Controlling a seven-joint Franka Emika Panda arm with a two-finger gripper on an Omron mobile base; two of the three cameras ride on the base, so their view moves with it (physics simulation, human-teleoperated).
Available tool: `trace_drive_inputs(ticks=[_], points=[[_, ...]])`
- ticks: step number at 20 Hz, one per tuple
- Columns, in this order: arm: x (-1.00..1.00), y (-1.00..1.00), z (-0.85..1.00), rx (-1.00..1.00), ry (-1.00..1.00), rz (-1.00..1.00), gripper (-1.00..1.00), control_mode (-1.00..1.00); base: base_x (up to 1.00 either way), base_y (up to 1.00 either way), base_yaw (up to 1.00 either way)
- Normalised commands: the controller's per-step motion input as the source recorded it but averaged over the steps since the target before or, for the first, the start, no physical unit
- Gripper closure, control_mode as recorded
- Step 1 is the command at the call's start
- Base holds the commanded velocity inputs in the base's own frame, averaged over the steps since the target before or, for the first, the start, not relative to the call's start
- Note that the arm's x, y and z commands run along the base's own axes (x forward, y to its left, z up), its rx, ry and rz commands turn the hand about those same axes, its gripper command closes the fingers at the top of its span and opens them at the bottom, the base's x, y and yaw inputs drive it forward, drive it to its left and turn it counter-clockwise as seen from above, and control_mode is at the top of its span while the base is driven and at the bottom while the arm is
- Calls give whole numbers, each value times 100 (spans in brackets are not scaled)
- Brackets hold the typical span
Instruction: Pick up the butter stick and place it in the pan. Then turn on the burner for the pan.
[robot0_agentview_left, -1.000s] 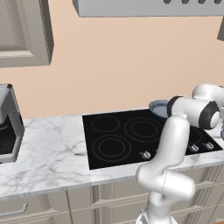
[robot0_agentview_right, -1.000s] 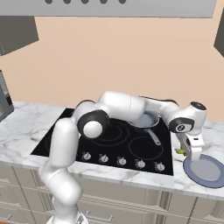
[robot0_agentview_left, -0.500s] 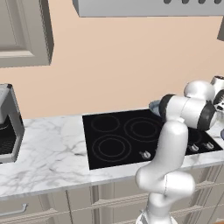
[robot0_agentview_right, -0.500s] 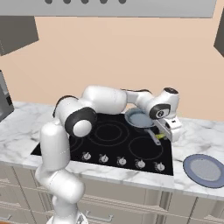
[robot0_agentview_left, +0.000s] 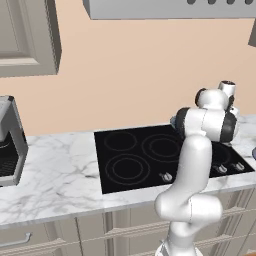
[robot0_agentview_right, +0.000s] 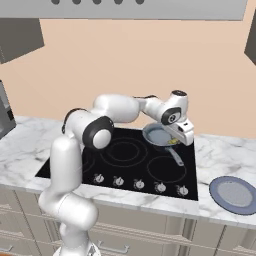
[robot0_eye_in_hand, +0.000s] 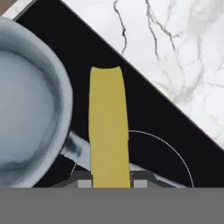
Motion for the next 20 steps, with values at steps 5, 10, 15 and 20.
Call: trace_drive_inputs(ticks=[5, 10, 15, 20], points=[[85, 27, 2, 2, 4, 16, 100, -100, 0, 0, 0], [68, 39, -8, 1, 6, 14, 100, -100, 0, 0, 0], [53, 39, -40, 0, 3, 11, 100, -100, 0, 0, 0], [20, 26, -36, 0, 1, 11, 100, -100, 0, 0, 0]])
